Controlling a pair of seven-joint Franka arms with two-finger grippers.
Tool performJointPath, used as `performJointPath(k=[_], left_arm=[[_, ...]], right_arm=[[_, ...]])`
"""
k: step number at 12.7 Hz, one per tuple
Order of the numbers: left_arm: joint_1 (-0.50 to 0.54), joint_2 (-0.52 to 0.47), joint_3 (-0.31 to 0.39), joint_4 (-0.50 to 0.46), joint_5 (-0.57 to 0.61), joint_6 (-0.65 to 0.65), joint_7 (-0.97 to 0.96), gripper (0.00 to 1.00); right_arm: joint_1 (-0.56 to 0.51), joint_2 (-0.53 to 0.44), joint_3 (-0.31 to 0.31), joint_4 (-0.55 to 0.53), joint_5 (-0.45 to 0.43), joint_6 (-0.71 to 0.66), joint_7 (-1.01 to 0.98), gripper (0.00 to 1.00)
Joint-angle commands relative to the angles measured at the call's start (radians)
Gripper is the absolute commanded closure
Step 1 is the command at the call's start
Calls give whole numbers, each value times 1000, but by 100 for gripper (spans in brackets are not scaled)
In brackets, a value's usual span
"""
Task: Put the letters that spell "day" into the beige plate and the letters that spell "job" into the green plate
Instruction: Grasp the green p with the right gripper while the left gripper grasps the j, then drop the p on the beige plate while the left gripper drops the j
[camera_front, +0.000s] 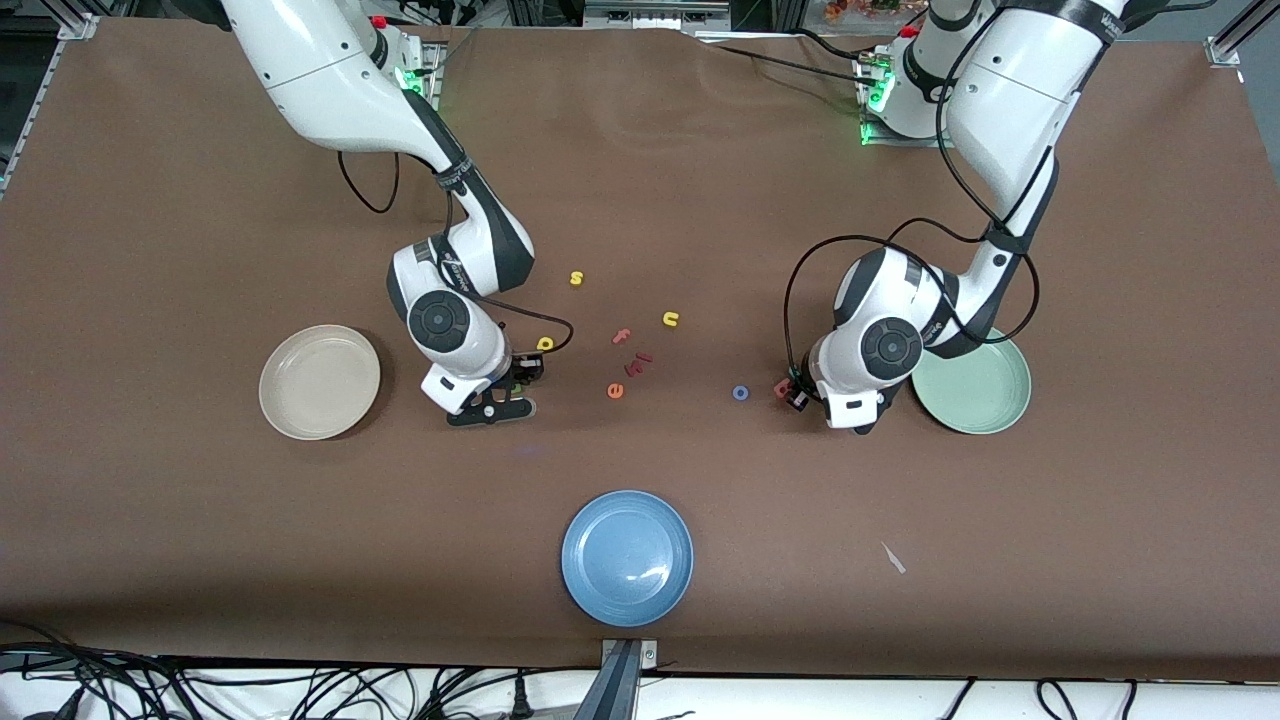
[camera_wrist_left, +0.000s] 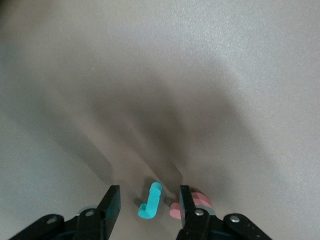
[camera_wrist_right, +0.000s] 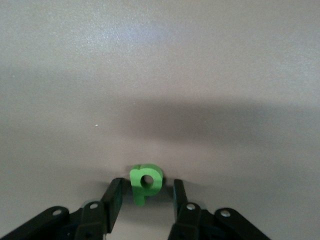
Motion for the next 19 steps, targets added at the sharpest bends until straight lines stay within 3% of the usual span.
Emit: performJointPath(k=[1, 3, 5, 7, 9, 11, 13, 15, 17, 19], left_arm=[[-13, 7, 10, -2, -27, 11, -6, 45], [-20, 18, 10, -1, -27, 11, -7, 48], [-20, 19, 10, -2, -24, 11, -16, 59], [-20, 19, 10, -2, -18, 4, -4, 79], [-22, 27, 10, -2, -12, -1, -1, 86], [-26, 25, 10, -1, -10, -5, 4, 100], [-20, -2, 13, 16, -10, -65, 71, 100], [-3, -100, 19, 45, -10, -276, 236, 100], [82, -203, 21, 51, -12, -460, 414, 100], [179, -235, 27, 51, -10, -527, 532, 100]], right_arm=[[-5, 6, 5, -2, 0, 17, -18, 72], [-5, 6, 5, -1, 0, 14, -18, 85], [-7, -7, 2, 11, 5, -1, -24, 97], [-46, -52, -2, 53, 6, -131, -38, 98], [-98, -111, -13, 48, 9, -185, -67, 98], [-117, -157, -86, 36, 14, -262, -210, 98], [-117, -218, -165, -27, 16, -274, -329, 98], [-117, -261, -224, -85, 16, -276, -380, 97], [-117, -284, -280, -148, 17, -253, -426, 97], [-117, -275, -298, -206, 19, -167, -434, 94]])
